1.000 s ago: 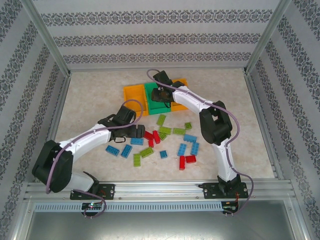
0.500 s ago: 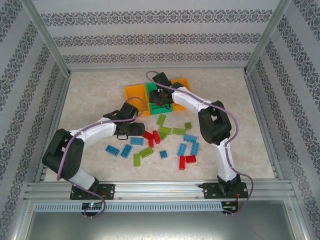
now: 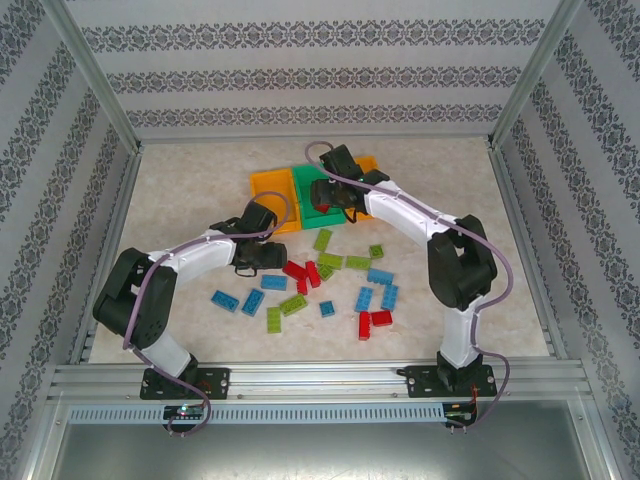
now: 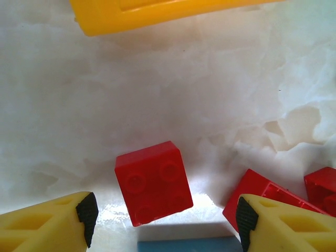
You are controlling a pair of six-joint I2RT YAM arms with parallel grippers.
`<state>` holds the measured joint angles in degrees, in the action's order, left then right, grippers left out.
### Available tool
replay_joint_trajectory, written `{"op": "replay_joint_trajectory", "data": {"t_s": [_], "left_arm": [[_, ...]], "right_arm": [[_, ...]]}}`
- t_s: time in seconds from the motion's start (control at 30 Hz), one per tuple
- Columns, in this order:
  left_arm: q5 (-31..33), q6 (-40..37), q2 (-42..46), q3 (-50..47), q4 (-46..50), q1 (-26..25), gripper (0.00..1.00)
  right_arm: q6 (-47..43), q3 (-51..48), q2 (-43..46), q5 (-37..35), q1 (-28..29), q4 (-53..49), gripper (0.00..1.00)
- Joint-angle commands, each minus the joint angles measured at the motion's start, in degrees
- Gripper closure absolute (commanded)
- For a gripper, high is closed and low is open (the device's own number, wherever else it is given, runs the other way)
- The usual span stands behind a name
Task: Sort the legos into containers by color
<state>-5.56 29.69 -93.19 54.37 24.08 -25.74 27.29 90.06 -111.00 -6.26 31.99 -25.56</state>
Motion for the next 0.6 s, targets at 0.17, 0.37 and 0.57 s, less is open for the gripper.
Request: {"op": "replay_joint_trajectory", "data": {"t_s": [0.17, 0.37, 0.57], "left_arm": [[0.81, 1.59, -3.42, 3.02, 0.88, 0.74, 0.35], [2.33, 1.78, -3.95, 2.79, 1.06, 0.69, 0.39], [2.83, 1.29, -4.24, 2.76, 0.73, 0.72, 0.45]], "right_arm": [[-5.04, -3.58, -1.19, -3.89, -2.63, 1.42, 0.38], [-5.29, -6.54, -2.12, -2.02, -2.72, 4.24, 0.36], [-6.88, -7.27, -2.95, -0.70, -1.51, 5.10, 0.31]]}}
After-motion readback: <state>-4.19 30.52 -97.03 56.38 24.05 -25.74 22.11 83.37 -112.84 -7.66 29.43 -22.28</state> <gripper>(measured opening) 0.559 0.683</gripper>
